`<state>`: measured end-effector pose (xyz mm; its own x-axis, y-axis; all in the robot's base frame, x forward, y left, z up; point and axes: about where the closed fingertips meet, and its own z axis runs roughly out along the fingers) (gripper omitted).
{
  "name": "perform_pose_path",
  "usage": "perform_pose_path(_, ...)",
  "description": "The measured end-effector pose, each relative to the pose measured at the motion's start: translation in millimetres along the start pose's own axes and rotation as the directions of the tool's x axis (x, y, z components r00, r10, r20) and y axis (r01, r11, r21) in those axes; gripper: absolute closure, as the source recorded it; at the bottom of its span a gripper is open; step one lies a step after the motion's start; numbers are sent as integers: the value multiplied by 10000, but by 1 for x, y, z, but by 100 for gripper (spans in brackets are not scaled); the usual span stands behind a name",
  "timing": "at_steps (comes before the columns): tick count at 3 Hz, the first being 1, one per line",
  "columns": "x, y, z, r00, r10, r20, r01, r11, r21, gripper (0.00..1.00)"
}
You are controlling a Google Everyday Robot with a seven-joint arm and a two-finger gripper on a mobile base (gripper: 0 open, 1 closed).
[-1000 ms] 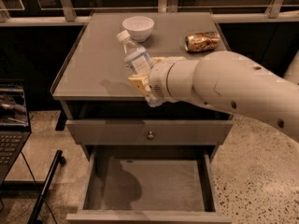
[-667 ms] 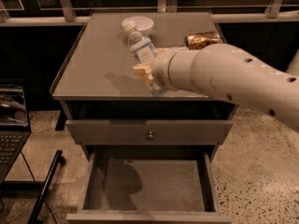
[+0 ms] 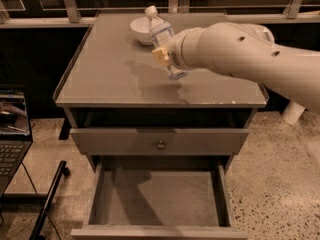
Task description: Pick blue plastic bottle from middle drawer and place on counter
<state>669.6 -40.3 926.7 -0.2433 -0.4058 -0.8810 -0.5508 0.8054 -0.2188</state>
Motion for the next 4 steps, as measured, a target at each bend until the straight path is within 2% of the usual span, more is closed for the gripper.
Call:
perform_pose_path(1, 1, -18, 40, 9969, -16, -781, 37, 9996, 272, 100)
perform_pose_path(2, -2, -20, 43, 9965, -91, -827, 124, 9992, 389, 82)
perform_pose_path(4, -2, -20, 43, 9966, -88, -824, 120, 9992, 384, 36)
